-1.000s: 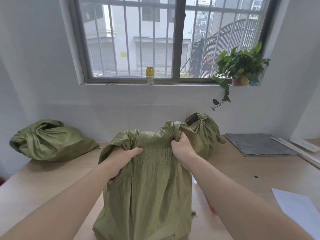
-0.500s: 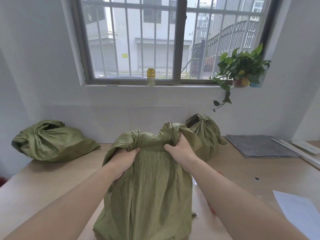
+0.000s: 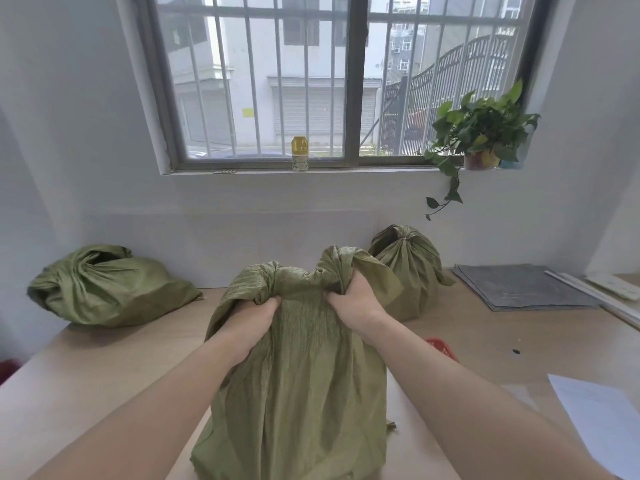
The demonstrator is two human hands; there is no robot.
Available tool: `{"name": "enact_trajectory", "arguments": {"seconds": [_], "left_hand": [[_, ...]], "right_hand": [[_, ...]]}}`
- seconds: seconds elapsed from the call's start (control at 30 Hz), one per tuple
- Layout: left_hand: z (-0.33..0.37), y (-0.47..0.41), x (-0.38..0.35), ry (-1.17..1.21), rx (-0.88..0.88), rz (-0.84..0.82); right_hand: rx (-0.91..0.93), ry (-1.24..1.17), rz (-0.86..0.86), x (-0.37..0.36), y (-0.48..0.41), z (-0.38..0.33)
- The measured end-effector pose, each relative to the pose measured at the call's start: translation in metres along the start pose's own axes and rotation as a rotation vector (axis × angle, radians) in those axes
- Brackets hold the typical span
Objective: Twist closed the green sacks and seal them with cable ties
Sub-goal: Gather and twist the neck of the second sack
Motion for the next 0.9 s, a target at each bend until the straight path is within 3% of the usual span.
{"name": "enact_trajectory", "arguments": {"seconds": [0.5, 0.9], "left_hand": [[0.002, 0.021, -0.004, 0.102, -0.111, -0.083], [0.001, 0.027, -0.012, 0.012, -0.068, 0.002]], "right_hand": [[-0.051, -0.082, -0.081, -0.017, 0.018, -0.01], [-0.249, -0.102, -0.18, -0.022, 0.025, -0.004]]}}
Point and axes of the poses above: each hand's wrist, its own y-axis away from the middle knuckle, its own x-axis out of the back of the hand, z = x × y, the point moved 2 cm from there along -y, towards the middle knuckle, and after that the axes turned 10 degrees about -y, right-handed, at the moved point
